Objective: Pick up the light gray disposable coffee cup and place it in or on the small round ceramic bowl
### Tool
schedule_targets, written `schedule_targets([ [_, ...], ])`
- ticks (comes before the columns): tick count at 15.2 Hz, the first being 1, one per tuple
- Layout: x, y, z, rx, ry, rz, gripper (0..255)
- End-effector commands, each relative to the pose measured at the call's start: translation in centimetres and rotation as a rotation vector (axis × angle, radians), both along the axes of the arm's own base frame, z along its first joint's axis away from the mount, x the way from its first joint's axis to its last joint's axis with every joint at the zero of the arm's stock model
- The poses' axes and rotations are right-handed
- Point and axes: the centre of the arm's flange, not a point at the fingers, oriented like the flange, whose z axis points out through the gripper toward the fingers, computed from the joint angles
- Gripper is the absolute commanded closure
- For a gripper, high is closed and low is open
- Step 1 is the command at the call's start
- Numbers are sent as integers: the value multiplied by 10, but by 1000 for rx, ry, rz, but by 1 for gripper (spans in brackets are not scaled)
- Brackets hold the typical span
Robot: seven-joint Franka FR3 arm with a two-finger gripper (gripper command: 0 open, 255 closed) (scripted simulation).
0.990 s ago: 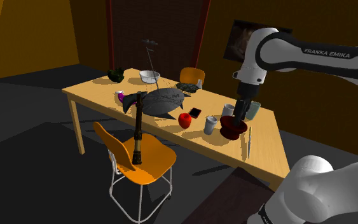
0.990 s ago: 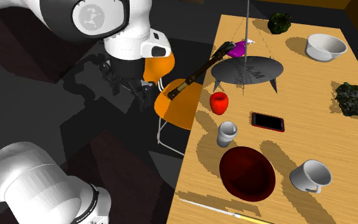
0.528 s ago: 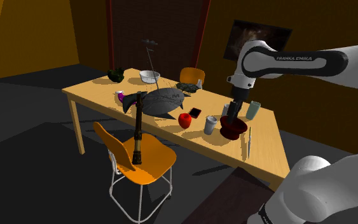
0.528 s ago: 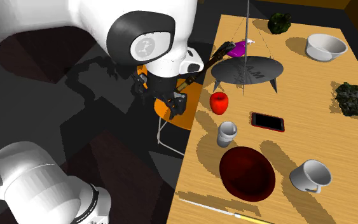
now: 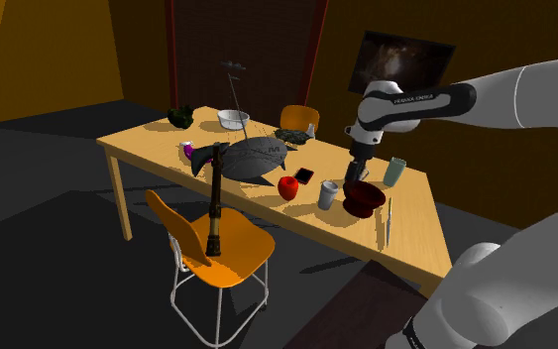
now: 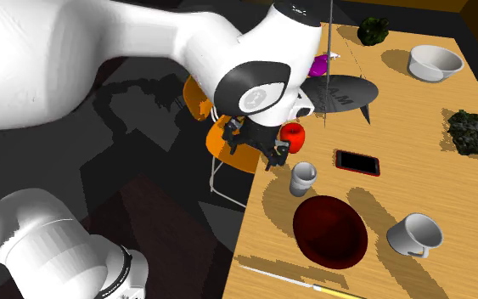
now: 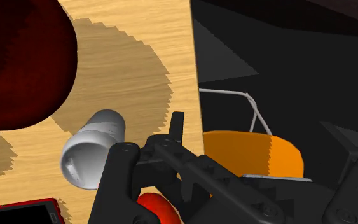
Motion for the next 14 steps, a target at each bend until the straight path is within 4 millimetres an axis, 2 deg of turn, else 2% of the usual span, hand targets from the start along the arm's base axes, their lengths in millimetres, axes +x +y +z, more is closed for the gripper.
schedule_targets([
  [1, 15, -18, -15, -2, -9, 12, 0],
  [13, 109, -113, -89, -5, -60, 77, 0],
  [14, 111, -115, -90, -5, -61, 79, 0],
])
